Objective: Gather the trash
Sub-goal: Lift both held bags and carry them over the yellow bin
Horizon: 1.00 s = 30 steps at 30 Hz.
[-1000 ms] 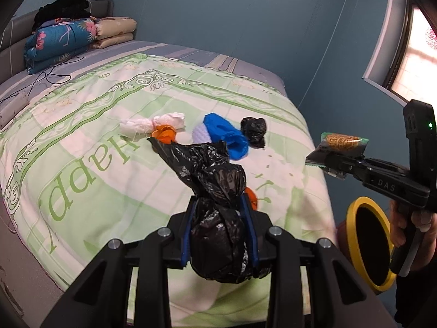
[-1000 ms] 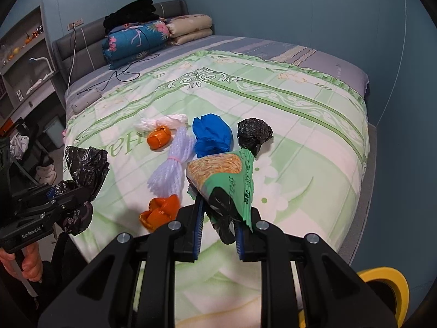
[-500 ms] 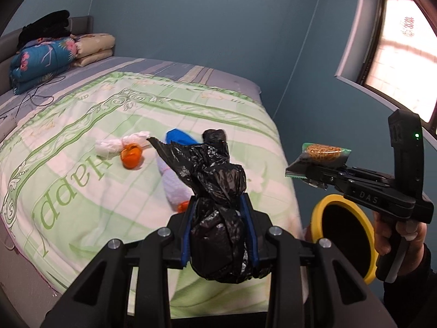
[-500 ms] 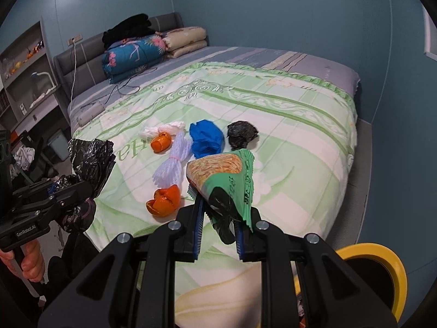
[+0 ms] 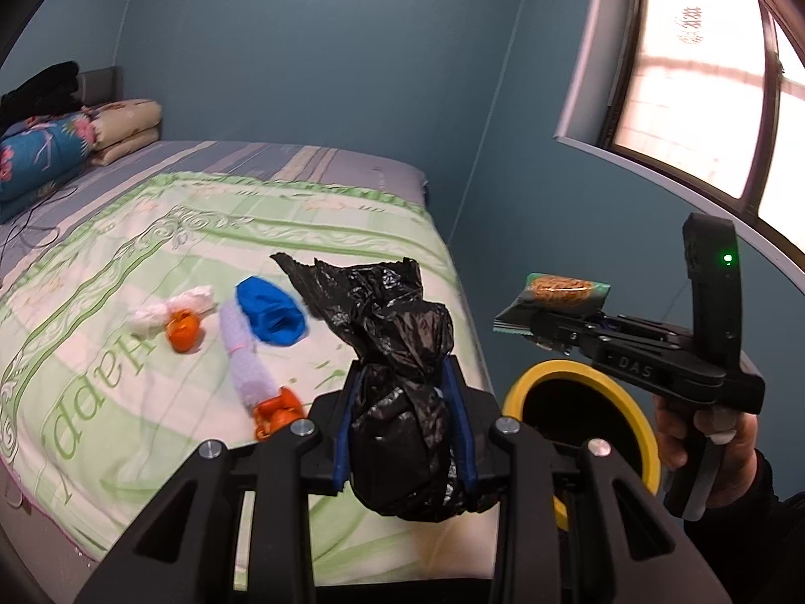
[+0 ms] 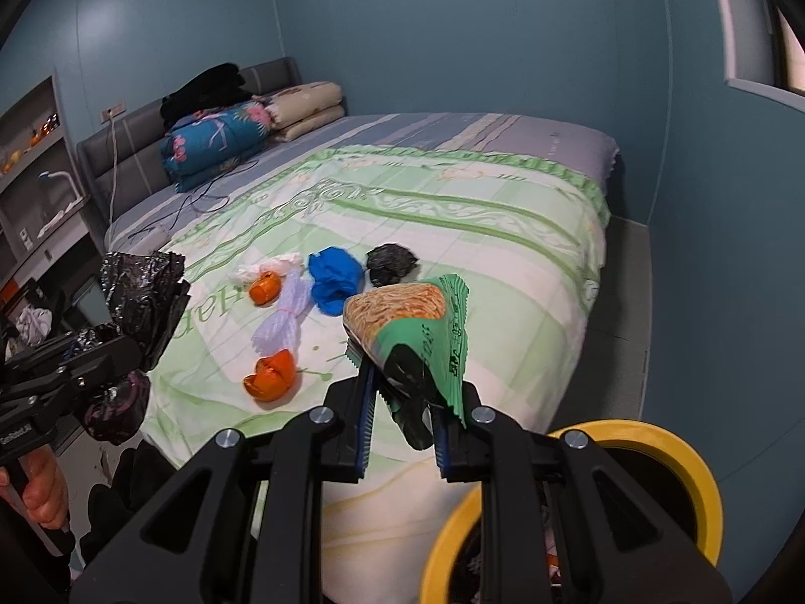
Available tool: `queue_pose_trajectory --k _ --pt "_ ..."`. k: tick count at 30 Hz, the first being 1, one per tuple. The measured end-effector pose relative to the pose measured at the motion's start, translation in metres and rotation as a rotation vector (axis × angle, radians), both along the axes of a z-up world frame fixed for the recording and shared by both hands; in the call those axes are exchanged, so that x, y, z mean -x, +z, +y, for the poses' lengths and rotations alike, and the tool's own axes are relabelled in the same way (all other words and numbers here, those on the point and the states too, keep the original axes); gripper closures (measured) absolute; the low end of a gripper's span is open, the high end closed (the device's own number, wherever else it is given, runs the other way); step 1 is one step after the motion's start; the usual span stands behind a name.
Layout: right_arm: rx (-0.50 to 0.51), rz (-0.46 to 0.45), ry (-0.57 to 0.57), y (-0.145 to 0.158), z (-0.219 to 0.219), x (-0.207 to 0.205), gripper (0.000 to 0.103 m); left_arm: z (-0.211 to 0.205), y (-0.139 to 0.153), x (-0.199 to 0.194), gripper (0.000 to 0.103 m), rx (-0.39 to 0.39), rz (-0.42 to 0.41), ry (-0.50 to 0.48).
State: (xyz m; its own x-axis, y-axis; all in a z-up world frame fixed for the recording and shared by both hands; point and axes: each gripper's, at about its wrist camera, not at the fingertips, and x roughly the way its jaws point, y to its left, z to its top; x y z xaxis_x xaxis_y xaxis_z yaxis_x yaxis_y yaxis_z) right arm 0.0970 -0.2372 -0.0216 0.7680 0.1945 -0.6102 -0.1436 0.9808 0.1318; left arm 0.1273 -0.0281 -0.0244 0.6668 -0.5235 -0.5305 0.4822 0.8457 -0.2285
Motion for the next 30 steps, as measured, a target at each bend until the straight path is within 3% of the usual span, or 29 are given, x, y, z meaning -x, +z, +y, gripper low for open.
queue_pose_trajectory --k 13,30 --pt "-0.009 -0.038 -0.188 0.008 -0.068 0.03 0.085 -0.05 0.02 0.015 0.074 0.004 -0.053 -0.117" --pt "-0.014 -0.003 -0.353 -0.004 -0.111 0.057 0.084 -0.117 0.023 0.019 0.074 -0.013 -0.057 -0.31"
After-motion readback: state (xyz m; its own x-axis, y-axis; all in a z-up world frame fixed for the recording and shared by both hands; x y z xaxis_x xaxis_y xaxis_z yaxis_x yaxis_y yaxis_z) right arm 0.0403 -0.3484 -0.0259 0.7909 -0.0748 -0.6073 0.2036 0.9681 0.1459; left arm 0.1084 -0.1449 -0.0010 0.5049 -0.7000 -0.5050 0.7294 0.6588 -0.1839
